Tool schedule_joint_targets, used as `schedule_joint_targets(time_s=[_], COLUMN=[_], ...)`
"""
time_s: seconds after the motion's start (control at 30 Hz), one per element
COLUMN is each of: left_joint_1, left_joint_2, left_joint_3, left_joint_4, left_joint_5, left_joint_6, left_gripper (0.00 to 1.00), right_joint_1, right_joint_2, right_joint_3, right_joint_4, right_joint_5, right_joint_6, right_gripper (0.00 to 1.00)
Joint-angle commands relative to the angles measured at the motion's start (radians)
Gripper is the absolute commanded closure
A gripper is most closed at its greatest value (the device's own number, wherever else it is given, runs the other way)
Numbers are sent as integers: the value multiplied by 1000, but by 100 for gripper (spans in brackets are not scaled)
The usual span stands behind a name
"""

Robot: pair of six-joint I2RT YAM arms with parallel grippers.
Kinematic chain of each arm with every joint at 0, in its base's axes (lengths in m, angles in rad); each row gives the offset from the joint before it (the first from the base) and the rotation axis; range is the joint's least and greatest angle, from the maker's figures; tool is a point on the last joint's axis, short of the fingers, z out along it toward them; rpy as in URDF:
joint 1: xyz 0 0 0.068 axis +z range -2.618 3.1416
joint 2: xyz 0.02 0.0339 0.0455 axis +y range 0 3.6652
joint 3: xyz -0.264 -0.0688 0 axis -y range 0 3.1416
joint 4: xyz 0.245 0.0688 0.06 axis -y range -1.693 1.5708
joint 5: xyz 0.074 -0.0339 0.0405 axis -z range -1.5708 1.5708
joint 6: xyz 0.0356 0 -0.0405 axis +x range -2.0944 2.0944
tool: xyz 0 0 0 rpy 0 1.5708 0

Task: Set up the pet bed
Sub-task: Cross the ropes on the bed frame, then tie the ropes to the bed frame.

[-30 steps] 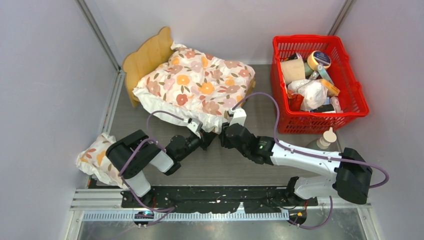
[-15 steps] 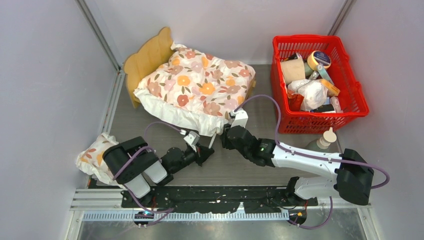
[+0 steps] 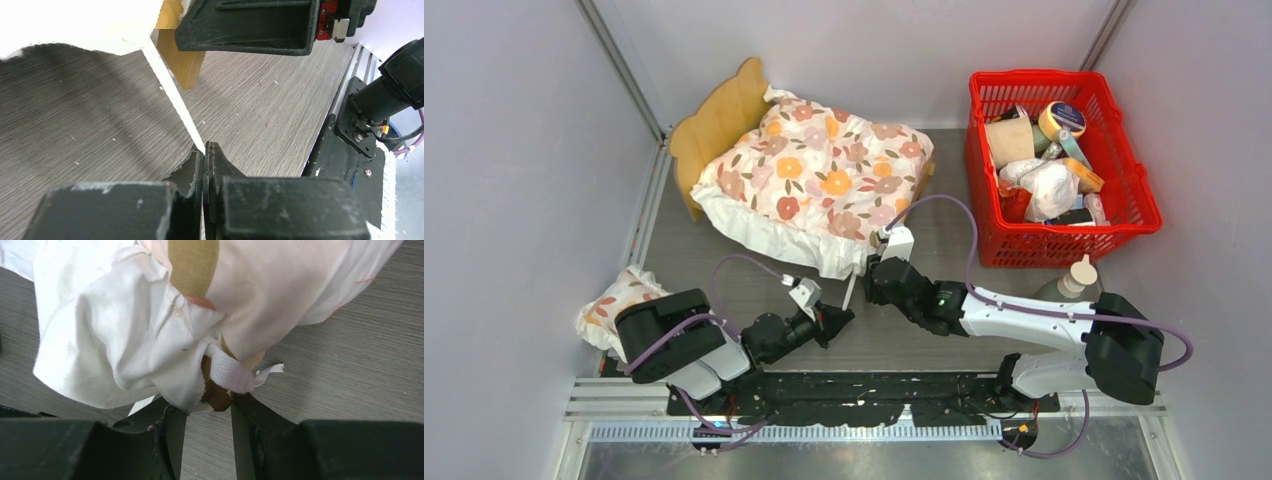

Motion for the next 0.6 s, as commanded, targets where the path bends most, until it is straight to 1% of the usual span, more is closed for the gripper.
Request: schedule_joint_targets(time_s=[0.0, 0.1, 0.17, 0.2, 0.3, 0.37, 0.43, 0.57], left_joint_1=[-21, -22, -21, -22, -22, -21, -21, -22], left_joint_2=[-26, -52, -66, -73, -81, -81, -86, -86], left_joint_3=[-47, -54, -52, -47, -36, -35, -37, -42], left_joint_4=[41, 39, 22, 2, -29, -30, -31, -45], left_joint_5=[-42, -59, -56, -54, -44, -42, -37, -15], left_joint_6=[1, -9, -10, -10, -14, -17, -18, -32], left_gripper=[100, 100, 100, 100, 100, 100, 100, 100], right_joint_1=[-5, -4, -4, -4, -5, -6, -6, -13], right_joint_2=[-97, -186, -286, -308, -392, -416, -431, -411], right_joint_3=[34, -1, -22, -35, -54, -73, -116, -211], right_joint_4=[161, 76, 7, -14, -93, -118, -86, 45], right_joint_5=[-39, -58, -61, -63, -89, -89, -84, -90], right_joint_6=[100, 77, 62, 54, 44, 32, 10, -89], right_gripper=[64, 53, 48, 46, 44, 43, 43, 48])
